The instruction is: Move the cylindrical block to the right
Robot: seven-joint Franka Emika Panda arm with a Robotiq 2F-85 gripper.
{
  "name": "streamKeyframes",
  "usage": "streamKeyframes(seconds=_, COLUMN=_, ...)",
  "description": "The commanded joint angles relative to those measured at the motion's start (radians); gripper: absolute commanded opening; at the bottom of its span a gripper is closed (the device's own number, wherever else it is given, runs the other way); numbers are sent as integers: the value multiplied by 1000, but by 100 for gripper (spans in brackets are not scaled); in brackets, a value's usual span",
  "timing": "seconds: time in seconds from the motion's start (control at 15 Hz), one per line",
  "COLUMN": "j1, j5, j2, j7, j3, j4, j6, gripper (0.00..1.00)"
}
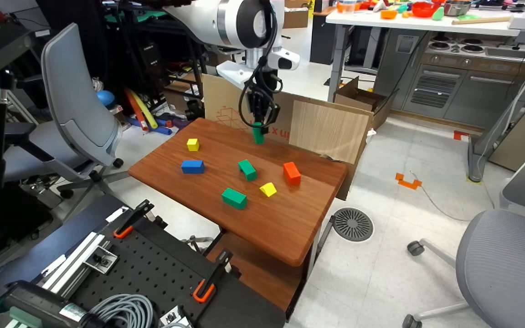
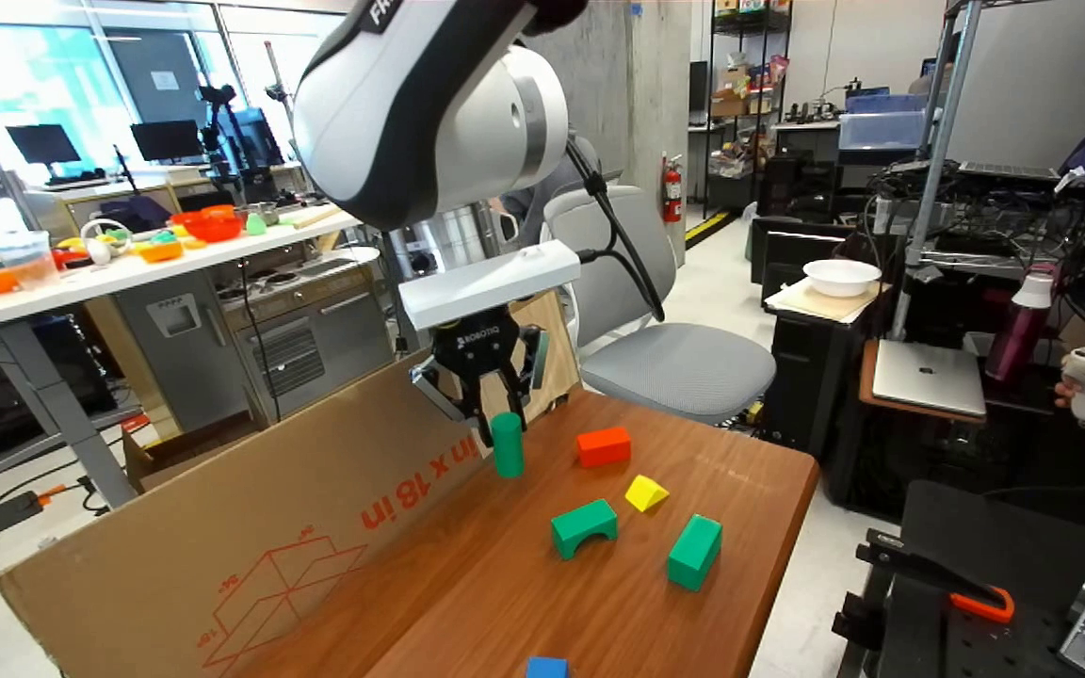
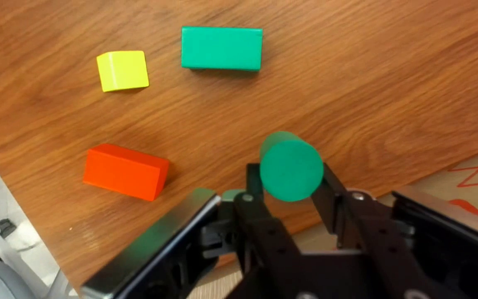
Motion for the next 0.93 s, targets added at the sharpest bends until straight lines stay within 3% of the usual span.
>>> streamKeyframes(seconds=0.0, j1=-15, j5=38, j2=52, j7=2, j3=-14, j4=51, j6=-33, gripper=10)
streamKeyframes(seconds=0.73, j1=-20, j5=44, j2=209, j7=30, j3=-43, j4=222, j6=-106, gripper=10)
streamKeyframes(seconds=0.8, j1=-18, j5=43, j2=215, j7=30, j3=-43, j4=233, j6=-109, gripper=31)
streamKeyframes(seconds=0.87, j1=-16, j5=43, j2=218, j7=34, j3=-44, j4=241, j6=-110, gripper=60)
